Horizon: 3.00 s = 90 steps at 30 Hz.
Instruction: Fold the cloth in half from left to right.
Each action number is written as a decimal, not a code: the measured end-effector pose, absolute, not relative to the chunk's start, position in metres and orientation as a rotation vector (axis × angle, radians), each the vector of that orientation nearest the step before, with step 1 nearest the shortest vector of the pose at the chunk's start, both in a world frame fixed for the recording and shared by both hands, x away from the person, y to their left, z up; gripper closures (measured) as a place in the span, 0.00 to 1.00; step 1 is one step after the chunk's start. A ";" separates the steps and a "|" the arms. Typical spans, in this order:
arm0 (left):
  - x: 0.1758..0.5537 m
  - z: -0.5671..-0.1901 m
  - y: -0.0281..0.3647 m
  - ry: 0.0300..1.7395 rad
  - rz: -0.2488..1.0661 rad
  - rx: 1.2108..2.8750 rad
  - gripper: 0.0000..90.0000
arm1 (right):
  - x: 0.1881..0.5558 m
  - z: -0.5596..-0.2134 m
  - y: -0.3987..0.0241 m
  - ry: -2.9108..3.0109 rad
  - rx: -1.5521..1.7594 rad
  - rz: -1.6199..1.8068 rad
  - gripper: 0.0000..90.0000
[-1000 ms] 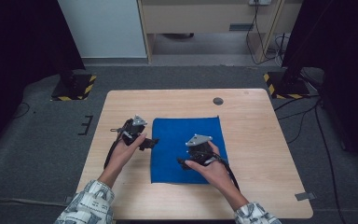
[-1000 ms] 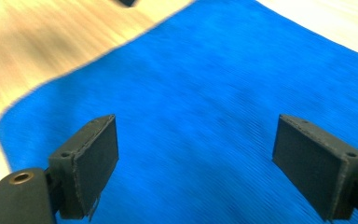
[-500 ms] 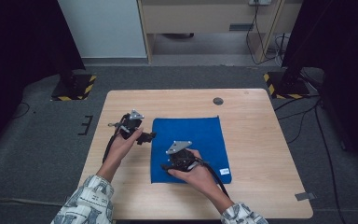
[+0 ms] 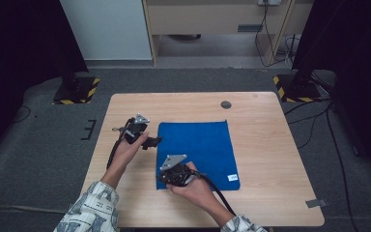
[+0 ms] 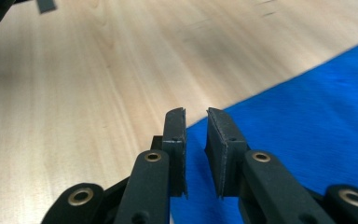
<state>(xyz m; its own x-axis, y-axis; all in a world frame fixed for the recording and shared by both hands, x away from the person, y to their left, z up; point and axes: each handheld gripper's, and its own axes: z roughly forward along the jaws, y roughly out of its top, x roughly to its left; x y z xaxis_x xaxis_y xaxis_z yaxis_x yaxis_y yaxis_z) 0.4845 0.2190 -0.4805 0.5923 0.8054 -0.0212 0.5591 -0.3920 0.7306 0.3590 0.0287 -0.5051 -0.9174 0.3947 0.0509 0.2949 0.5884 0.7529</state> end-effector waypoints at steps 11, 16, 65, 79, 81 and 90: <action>0.490 -0.476 0.219 1.092 0.430 2.092 0.10 | 0.353 -0.525 0.040 2.725 0.585 1.115 0.46; 0.499 -0.476 0.215 1.100 0.449 2.082 0.10 | 0.351 -0.529 0.039 2.682 0.610 1.137 0.63; 0.540 -0.531 0.199 1.126 0.418 2.073 0.95 | 0.342 -0.521 0.048 2.653 0.705 1.213 0.95; 0.529 -0.502 0.198 1.102 0.411 2.038 0.97 | 0.333 -0.505 0.041 2.583 0.720 1.244 0.96; 0.527 -0.499 0.200 1.105 0.408 2.036 0.97 | 0.330 -0.502 0.042 2.576 0.713 1.246 0.96; 0.522 -0.482 0.200 1.092 0.401 2.028 0.98 | 0.328 -0.488 0.041 2.545 0.714 1.269 0.96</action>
